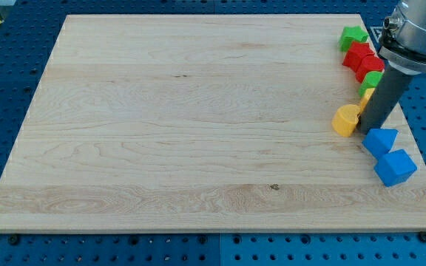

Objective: Place hexagon above the heart

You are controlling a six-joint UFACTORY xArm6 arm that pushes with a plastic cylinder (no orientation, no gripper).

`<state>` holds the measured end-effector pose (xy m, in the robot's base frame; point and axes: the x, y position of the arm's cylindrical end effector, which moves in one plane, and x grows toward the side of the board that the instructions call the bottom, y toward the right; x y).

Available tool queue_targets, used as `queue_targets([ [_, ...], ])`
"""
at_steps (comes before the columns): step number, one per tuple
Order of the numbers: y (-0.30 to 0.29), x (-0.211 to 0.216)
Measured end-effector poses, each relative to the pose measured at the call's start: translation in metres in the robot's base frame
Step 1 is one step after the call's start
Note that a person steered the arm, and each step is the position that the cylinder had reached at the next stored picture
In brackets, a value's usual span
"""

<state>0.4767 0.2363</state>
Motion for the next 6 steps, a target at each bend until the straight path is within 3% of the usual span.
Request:
queue_targets([
  [2, 0.068, -0.012],
  [3, 0.066, -0.033],
  [5, 0.005, -0.033],
  [6, 0.003, -0.028],
])
